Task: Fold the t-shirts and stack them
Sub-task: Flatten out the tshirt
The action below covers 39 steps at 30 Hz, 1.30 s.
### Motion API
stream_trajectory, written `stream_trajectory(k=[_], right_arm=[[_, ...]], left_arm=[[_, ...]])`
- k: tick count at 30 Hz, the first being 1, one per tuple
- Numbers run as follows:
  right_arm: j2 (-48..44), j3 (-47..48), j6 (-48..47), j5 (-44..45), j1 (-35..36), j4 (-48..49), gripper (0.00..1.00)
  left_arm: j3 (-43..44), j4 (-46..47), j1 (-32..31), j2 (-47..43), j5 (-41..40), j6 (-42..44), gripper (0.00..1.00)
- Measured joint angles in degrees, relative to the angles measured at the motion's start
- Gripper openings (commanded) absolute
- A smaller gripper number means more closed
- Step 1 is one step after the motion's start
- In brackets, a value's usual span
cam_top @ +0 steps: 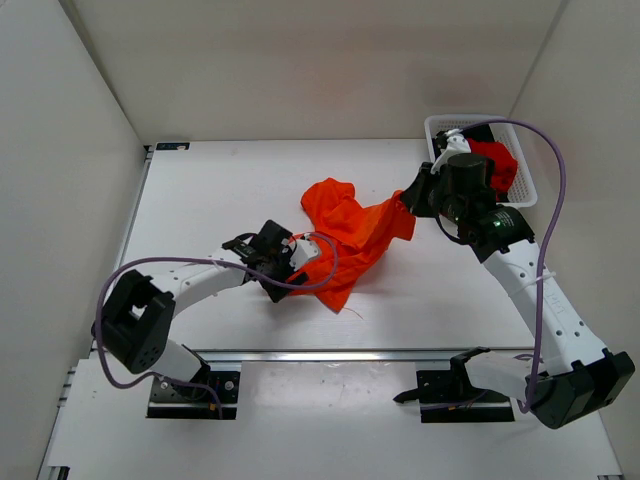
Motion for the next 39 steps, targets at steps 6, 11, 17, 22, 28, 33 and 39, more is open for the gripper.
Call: stream_trajectory(k=[6,11,17,22,28,33,39], right_arm=[[-0.57,-0.13,0.00,-0.74,-0.50,1.03,0.00],[-0.83,-0.63,0.00,-1.66,-1.09,1.46,0.00],[-0.46,-2.14,0.20,-5.29,-4.90,2.54,0.00],[9.31,12.00,-3.39,-6.84,-7.82,-2.56,0.00],[18.67,35.32,-5.64,-9.75,-16.09,-0.87,0.00],[13.07,34.88,-5.99,-10.32,-17.57,2.95,0.00],[-5.75,3.06,-4.35,-9.31,-8.09,4.24,0.00]], left_arm=[[0.04,-0.74,1.60,6.32,0.57,-0.59,0.50],[0.72,-1.42,1.20,6.32,2.16,-1.73,0.00],[7.28,-4.24,5.97,4.90,3.37,-5.44,0.00],[26.16,-3.87,17.05,4.37,1.33,-9.07,0.00],[59.82,0.20,28.92,6.43,-3.32,-12.50,0.00],[57.00,4.83,25.14,-4.11,-5.66,-9.18,0.00],[26.03,5.22,20.41,-22.75,-7.63,-5.31,0.00]])
